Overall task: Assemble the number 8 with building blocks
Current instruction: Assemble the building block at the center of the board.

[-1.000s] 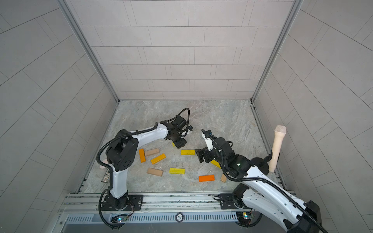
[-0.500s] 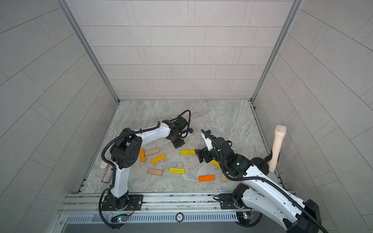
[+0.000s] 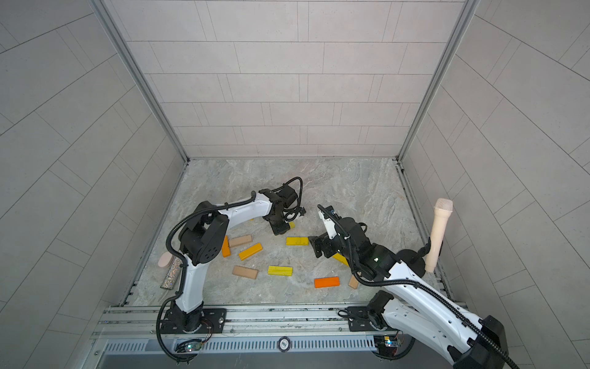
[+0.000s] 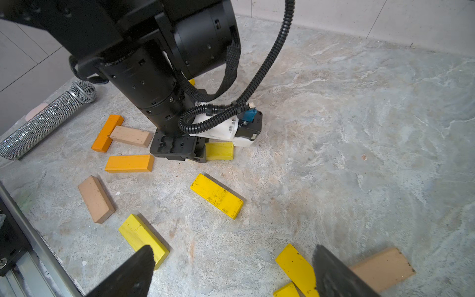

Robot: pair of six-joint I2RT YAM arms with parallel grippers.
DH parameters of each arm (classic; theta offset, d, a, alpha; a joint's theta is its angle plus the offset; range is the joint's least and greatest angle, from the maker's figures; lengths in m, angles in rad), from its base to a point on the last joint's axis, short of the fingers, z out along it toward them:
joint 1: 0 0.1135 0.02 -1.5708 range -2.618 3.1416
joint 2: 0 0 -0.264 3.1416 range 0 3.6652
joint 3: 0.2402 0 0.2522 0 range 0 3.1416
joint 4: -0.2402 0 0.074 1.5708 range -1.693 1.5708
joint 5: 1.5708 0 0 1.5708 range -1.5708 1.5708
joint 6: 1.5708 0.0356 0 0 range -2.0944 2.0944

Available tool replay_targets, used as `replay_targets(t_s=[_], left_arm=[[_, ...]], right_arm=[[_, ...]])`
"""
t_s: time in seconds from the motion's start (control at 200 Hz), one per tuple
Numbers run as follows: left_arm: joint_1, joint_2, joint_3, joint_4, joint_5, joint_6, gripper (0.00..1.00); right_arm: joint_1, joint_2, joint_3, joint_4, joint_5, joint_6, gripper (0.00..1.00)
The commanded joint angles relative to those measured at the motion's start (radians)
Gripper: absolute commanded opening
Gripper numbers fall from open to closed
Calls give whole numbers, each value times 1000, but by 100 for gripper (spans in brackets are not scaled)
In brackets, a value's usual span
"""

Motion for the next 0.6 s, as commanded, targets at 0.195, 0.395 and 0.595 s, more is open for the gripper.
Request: replay_targets(t_s=[0.195,0.395,0.595], left_arm=[[26,27,49,-91,-25,149,35],[62,38,80,-128,-41,209,35],[97,29,93,-125,-44,282,35]], right_arm=[[3,4,5,13,15,-4,97],[3,10,4,11,15,1,96],[4,21,6,18,13,6,96]])
